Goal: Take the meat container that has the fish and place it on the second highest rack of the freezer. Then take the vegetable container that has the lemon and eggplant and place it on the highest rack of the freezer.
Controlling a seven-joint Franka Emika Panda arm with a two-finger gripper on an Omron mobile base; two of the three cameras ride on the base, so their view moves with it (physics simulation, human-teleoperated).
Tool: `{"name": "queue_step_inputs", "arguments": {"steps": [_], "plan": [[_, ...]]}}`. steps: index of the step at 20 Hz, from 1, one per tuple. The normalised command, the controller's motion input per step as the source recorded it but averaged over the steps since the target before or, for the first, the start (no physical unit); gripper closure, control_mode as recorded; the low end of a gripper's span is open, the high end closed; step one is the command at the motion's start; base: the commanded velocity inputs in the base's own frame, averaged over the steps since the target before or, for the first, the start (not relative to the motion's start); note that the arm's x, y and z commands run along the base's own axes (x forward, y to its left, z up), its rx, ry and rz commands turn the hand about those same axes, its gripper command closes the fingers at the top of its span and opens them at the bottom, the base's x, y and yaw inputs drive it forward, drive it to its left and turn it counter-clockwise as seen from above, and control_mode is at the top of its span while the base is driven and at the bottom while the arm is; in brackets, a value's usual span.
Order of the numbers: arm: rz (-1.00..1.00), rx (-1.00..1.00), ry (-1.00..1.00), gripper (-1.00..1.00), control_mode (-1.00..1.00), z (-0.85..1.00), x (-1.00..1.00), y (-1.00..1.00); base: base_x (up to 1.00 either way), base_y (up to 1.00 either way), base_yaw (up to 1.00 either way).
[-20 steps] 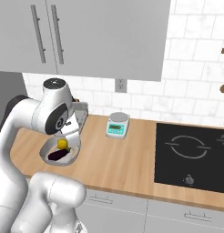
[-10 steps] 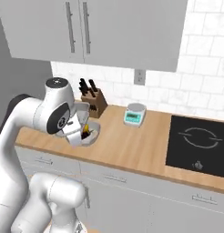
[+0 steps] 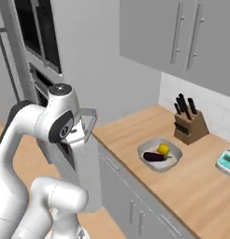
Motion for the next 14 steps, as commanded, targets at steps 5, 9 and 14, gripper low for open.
{"name": "queue_step_inputs", "arguments": {"steps": [5,9,14], "plan": [[0.00,0.00,0.00,1.00,1.00,0.00,0.00,0.00,-0.07,0.00,1.00],[0.00,0.00,0.00,1.00,1.00,0.00,0.00,0.00,0.09,0.26,0.91],[0.00,0.00,0.00,1.00,1.00,0.00,0.00,0.00,0.87,0.42,0.60]]}}
